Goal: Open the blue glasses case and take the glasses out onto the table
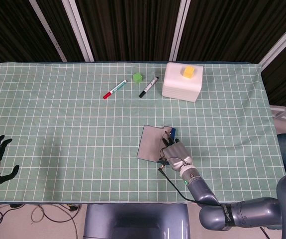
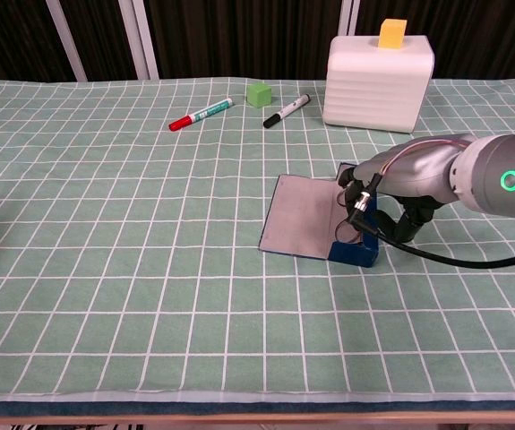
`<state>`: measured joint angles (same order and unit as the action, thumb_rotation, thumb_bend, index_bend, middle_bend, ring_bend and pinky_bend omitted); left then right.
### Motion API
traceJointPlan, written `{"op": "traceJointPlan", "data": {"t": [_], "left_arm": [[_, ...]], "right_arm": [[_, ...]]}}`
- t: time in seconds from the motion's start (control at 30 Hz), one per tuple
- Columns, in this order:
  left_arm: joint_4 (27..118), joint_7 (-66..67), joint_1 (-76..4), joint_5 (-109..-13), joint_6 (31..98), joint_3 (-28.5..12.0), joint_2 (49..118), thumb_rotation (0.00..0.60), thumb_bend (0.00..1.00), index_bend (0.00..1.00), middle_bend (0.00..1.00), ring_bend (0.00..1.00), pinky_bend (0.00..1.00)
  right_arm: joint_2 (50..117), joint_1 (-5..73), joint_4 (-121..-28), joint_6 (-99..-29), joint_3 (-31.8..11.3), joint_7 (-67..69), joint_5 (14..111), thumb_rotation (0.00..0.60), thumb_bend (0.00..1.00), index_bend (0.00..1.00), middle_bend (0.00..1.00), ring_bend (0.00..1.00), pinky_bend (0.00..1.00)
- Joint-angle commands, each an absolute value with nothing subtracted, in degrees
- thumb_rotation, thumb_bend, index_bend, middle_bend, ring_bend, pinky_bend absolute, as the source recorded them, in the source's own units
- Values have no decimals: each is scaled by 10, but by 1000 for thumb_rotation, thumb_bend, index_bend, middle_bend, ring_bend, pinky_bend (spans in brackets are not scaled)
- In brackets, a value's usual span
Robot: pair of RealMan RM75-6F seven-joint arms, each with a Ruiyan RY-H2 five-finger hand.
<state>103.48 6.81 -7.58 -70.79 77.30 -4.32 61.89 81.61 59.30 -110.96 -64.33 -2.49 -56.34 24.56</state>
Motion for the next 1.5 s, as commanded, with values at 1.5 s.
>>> {"op": "traceJointPlan", "data": {"t": [1.5], "left_arm": [[1036, 65, -75, -708, 772, -43, 617, 600, 311, 122, 0, 0, 0]], "right_arm": [[790, 569, -1028, -642, -14, -519, 198, 600, 750, 401, 25, 0, 186]]}}
